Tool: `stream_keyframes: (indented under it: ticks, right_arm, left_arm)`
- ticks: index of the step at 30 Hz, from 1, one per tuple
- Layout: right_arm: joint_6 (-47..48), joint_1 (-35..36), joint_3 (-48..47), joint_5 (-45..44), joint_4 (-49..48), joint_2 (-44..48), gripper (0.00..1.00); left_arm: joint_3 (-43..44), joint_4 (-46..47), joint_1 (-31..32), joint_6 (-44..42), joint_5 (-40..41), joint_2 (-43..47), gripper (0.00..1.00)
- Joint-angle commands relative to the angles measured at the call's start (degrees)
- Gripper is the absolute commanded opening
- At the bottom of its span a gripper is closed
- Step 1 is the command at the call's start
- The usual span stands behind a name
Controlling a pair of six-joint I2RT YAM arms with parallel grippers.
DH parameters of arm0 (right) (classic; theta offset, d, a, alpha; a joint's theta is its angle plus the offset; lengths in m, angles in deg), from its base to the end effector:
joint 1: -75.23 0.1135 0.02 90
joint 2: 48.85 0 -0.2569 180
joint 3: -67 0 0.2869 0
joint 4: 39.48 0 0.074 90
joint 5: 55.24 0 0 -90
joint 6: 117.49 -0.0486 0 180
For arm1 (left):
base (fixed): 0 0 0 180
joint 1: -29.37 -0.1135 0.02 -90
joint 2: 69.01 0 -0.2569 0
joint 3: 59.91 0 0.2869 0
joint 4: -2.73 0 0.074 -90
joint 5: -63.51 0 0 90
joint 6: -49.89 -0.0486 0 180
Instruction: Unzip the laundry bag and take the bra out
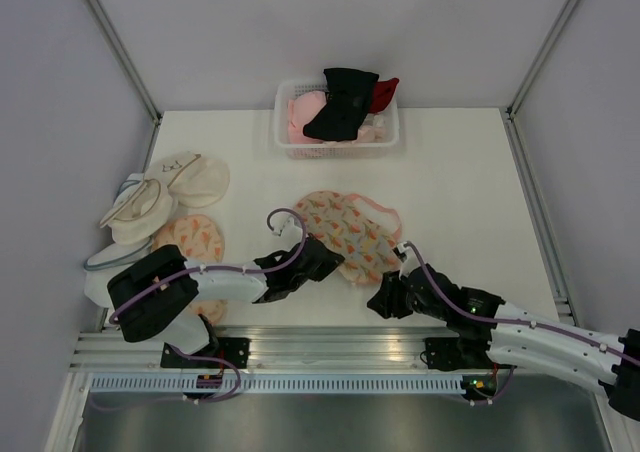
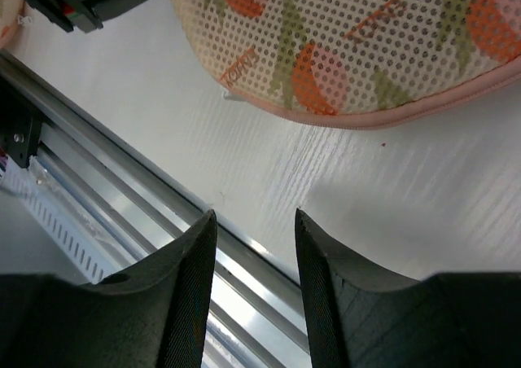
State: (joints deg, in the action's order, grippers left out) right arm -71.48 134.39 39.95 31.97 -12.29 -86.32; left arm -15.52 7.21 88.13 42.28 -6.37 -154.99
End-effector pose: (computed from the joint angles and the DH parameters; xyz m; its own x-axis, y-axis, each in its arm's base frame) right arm 0.1022 0.1665 0.1431 -0.8070 0.0016 -0.5906 -0.3855 0.7561 0.5288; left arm 0.1761 -0.2581 0.1071 -0.6962 -0.6469 -0.3113 -0.2227 0.6069 -0.7630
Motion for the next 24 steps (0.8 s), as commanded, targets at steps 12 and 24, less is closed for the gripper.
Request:
stream_keyframes:
  ticks: [12,24]
  right_arm:
    - [1.62,2.28,3.03,-2.41,-28.81,-17.88,0.51]
    - [5.49,2.81,3.03,-5.82,-37.88,-25.46,0.51]
  left_arm:
    - [1.52,-8.03,0.48,6.21,3.18,4.94,0.02]
    - [-5.77,3.92,0.3,10.42,-7.81,1.95,0.02]
